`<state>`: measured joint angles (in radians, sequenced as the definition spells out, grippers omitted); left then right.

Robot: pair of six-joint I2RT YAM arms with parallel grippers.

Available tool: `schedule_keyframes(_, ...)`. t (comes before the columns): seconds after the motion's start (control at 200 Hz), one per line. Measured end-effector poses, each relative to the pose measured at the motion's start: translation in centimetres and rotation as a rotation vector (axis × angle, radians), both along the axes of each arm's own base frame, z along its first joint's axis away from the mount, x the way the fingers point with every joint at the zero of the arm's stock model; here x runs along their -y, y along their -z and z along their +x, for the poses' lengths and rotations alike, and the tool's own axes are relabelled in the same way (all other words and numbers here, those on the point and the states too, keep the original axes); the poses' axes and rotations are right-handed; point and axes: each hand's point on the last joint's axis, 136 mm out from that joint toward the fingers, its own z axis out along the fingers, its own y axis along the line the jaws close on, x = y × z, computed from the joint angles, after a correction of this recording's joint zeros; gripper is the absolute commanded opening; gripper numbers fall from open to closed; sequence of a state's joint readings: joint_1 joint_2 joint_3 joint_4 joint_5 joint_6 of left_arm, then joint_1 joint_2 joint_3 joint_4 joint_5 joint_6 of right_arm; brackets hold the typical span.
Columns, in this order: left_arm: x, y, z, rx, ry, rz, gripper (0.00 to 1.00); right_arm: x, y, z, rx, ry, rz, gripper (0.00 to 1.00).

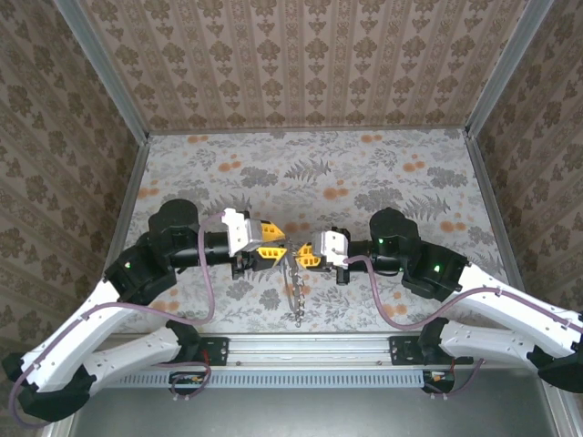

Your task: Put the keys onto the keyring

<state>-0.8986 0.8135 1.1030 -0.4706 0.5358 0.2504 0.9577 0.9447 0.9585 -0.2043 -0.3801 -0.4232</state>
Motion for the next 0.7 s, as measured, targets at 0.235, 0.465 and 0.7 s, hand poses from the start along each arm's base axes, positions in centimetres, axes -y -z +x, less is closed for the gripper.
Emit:
schedule_keyframes(0.235, 0.8, 2.2, 0.7, 0.019, -0.032, 0.199, 0.35, -0.2, 1.5, 1.0, -0.031, 0.039, -0.067, 0.0)
schedule_keyframes(0.465, 1.0, 4.7, 0.8, 0.009, -0.031, 0.308, 0.34, -0.5, 1.7, 1.4, -0.038, 0.049, -0.09, 0.0)
schedule_keyframes(0.7, 0.9, 4.9, 0.8, 0.029, -0.022, 0.318, 0.0, -0.4, 2.3, 1.3, -0.043, 0.045, -0.111, 0.0)
